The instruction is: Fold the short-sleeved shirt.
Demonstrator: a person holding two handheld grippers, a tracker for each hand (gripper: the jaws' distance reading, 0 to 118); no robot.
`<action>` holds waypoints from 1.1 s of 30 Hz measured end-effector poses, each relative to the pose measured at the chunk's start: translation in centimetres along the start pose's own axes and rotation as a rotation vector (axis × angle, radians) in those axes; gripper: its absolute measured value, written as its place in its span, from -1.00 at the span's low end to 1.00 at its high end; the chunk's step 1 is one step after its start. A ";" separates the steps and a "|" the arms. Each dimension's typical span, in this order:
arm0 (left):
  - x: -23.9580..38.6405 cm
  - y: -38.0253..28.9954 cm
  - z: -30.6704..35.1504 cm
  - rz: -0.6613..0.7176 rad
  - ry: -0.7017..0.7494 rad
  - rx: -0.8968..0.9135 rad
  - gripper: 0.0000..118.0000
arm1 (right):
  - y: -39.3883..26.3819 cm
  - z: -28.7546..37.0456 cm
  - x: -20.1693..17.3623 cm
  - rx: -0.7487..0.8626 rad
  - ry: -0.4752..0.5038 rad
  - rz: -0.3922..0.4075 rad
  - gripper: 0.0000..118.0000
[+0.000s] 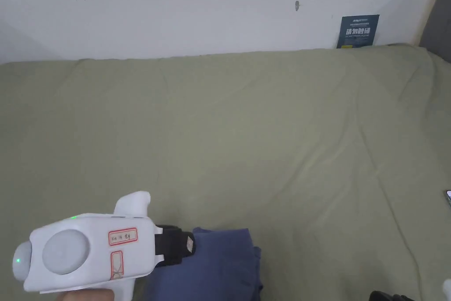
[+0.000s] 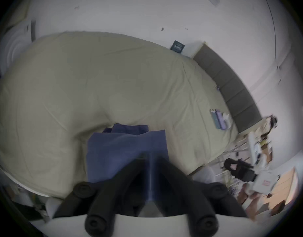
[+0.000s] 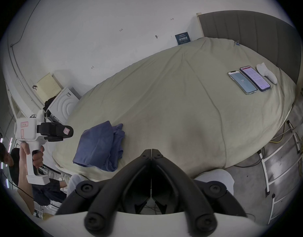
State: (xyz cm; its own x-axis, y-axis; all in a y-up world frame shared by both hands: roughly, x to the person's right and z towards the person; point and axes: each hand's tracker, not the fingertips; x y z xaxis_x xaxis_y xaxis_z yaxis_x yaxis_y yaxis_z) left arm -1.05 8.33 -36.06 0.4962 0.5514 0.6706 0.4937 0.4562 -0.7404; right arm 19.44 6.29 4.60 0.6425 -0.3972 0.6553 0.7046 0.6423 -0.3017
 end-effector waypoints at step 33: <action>-11.1 0.2 2.9 0.072 0.047 -0.024 -0.97 | -0.1 -23.5 -8.2 -0.513 0.696 -0.223 -0.99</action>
State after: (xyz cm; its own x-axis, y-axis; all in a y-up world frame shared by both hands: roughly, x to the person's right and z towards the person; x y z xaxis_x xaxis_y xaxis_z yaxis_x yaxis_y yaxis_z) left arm -8.54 4.37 -43.81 0.5638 0.5482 0.6177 0.4723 0.3996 -0.7857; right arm 21.17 -5.94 -16.99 0.3936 -0.8933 0.2171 0.7760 0.1963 -0.5994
